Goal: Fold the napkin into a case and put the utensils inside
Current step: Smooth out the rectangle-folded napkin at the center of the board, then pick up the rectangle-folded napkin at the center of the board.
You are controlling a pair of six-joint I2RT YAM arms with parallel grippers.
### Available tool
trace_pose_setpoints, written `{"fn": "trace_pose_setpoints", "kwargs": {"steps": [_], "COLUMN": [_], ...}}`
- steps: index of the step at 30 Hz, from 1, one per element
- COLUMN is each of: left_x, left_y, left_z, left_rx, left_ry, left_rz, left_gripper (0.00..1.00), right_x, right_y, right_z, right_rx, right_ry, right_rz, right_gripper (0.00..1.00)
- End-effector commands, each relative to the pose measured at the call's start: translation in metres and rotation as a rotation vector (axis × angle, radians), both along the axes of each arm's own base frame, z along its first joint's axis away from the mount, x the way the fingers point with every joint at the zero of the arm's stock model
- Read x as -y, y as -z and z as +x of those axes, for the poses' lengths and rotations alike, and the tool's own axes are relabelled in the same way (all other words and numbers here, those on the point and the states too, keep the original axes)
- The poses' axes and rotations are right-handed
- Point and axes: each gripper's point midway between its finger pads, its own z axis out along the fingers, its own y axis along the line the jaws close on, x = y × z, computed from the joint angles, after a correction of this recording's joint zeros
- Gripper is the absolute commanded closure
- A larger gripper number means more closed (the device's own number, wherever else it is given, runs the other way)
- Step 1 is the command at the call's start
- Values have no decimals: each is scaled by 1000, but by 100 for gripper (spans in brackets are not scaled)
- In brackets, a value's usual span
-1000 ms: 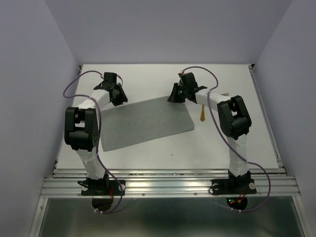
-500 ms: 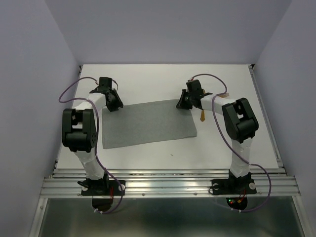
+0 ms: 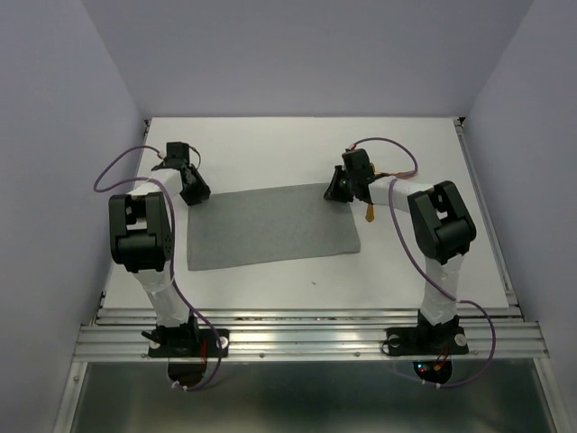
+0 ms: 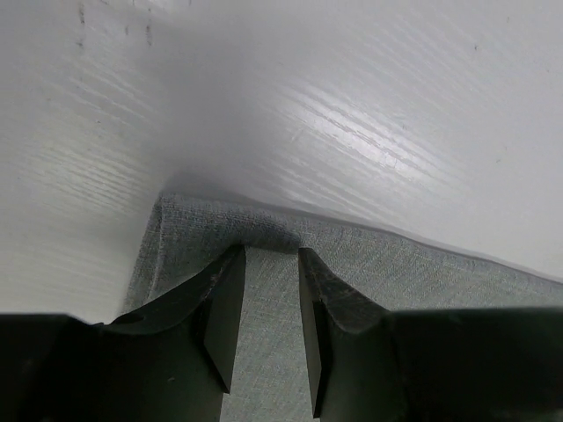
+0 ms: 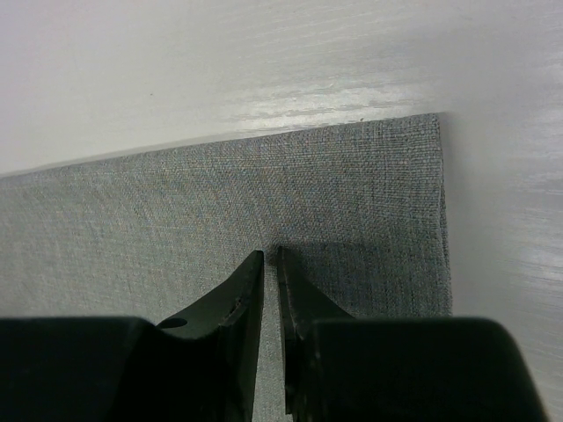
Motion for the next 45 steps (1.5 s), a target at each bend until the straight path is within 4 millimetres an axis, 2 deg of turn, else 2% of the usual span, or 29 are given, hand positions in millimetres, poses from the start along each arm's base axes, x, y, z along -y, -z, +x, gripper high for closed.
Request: {"fn": "trace_pose_setpoints", "kwargs": {"steps": [1, 6, 7, 8, 13, 15, 18, 20, 21, 22, 24, 25, 28, 30, 31, 34, 35, 37, 39, 42, 44, 45], "left_x": [-19, -27, -27, -28, -26, -31, -34, -31, -26, -25, -30, -34, -43, -42, -42, -44, -44, -38, -33, -30, -31, -31], "left_y": [-18, -12, -1, -2, 11, 10, -6, -29, -48, -55, -63, -70, -72, -57, -49, -35, -24, -6, 4, 7, 11, 14], "left_z": [11, 19, 17, 22, 20, 21, 25, 27, 27, 24, 12, 1, -23, -43, -56, -73, -82, -91, -96, -98, -100, -100], "left_rx": [40, 47, 15, 18, -8, -11, 17, 69, 106, 115, 113, 99, 57, 12, -11, -54, -87, -143, -173, -158, -174, -184], "left_ry": [-39, -47, -46, -45, -51, -63, -67, -70, -59, -57, -74, -96, -140, -139, -139, -126, -113, -54, -25, 2, 9, 17], "left_rz": [40, 45, 43, 44, 38, 56, 75, 76, 83, 96, 140, 154, 194, 199, 203, 219, 225, 212, 187, 182, 184, 186], "left_gripper": [57, 57, 57, 57, 57, 57, 57, 57, 55, 53, 50, 46, 33, 26, 23, 20, 20, 21, 25, 26, 27, 28], "right_x": [23, 24, 24, 23, 23, 23, 24, 23, 22, 21, 19, 18, 16, 14, 13, 13, 13, 15, 20, 42, 49, 52], "right_y": [33, 34, 35, 35, 33, 29, 24, 17, 15, 13, 5, 5, -6, -13, -18, -35, -40, -56, -67, -79, -85, -94], "right_z": [-28, -31, -31, -31, -32, -32, -32, -31, -32, -33, -34, -36, -35, -33, -32, -28, -27, -24, -23, -24, -27, -28], "right_rx": [-96, -98, -98, -101, -99, -89, -82, -68, -66, -64, -52, -53, -29, -13, -3, 37, 48, 88, 116, 153, 167, 186], "right_ry": [10, 6, 5, 5, 7, 6, 9, 9, 6, -2, -14, -21, -35, -40, -45, -47, -46, -38, -31, 20, 33, 42], "right_rz": [-124, -123, -122, -120, -114, -113, -111, -105, -97, -92, -77, -73, -58, -50, -45, -41, -40, -43, -61, -155, -178, -179], "right_gripper": [82, 82, 82, 82, 82, 82, 82, 82, 82, 81, 81, 80, 75, 70, 63, 55, 53, 52, 49, 48, 48, 48]}}
